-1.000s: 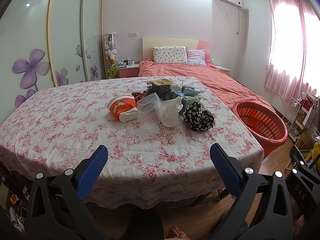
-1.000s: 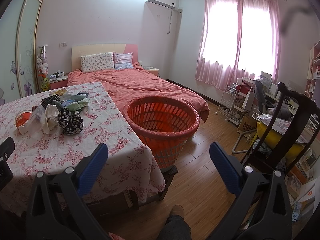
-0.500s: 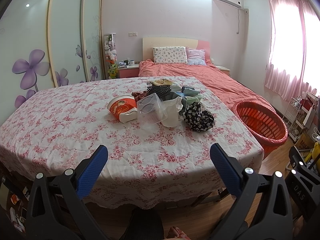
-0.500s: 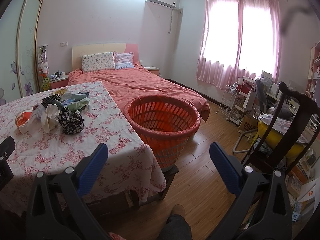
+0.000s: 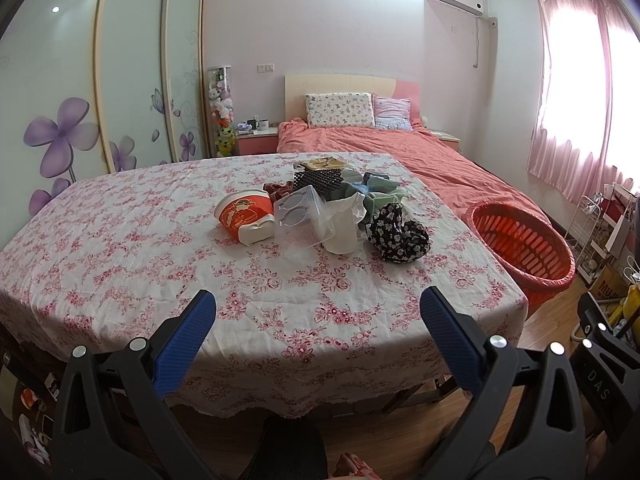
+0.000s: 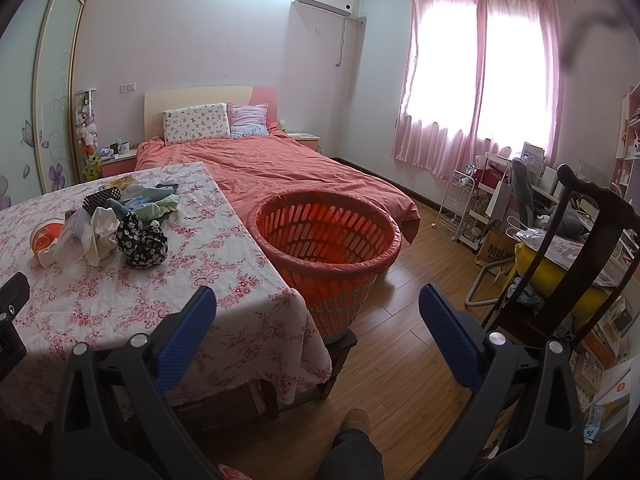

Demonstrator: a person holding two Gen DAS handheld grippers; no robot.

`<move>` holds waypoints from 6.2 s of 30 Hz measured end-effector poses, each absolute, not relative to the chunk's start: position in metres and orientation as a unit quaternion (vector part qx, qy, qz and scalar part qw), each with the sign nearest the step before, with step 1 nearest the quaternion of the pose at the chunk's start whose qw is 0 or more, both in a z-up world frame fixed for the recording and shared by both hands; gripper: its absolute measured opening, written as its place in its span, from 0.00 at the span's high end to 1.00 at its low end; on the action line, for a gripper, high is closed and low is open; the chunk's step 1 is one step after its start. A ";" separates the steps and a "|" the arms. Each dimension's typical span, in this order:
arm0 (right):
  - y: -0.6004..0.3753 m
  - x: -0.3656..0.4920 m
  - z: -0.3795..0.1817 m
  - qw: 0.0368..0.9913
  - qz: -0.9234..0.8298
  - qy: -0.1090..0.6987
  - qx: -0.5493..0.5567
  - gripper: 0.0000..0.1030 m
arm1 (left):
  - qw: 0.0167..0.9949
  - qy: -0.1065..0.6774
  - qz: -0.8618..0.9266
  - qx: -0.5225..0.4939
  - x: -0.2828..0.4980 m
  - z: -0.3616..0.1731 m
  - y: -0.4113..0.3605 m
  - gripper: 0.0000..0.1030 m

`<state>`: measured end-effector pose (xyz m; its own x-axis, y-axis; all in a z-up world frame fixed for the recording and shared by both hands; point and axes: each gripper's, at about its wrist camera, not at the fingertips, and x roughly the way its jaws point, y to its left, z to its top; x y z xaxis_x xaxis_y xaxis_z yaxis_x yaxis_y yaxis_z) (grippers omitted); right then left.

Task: Collect trash
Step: 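Grasp the red paper cup with the left tool while the right tool grasps the black floral cloth, then carry the red cup and black floral cloth over the orange basket and release both, then grasp the clear plastic tray with the left tool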

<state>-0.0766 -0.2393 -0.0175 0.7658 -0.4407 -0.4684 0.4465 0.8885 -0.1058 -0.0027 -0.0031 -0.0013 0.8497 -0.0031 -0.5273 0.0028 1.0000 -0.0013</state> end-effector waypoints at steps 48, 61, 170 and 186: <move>-0.151 0.145 -0.074 0.933 0.002 0.356 0.058 0.63 | 0.932 0.350 0.054 -0.072 0.106 -0.049 0.102 0.02; -0.180 0.139 -0.072 0.933 0.000 0.350 0.082 0.94 | 0.927 0.362 0.042 -0.091 0.145 -0.046 0.110 0.09; -0.442 0.128 -0.033 0.937 -0.172 0.226 0.203 0.95 | 0.839 0.399 -0.370 0.017 0.221 -0.025 -0.226 0.69; -0.454 0.118 -0.038 0.932 -0.198 0.228 0.202 0.63 | 0.850 0.411 -0.329 0.016 0.218 -0.027 -0.208 0.45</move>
<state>0.1176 -0.4542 -0.0377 0.8182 -0.2761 -0.5043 0.4604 0.8401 0.2870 0.2176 -0.2085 -0.0268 0.4458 -0.5460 -0.7093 0.5718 0.7834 -0.2436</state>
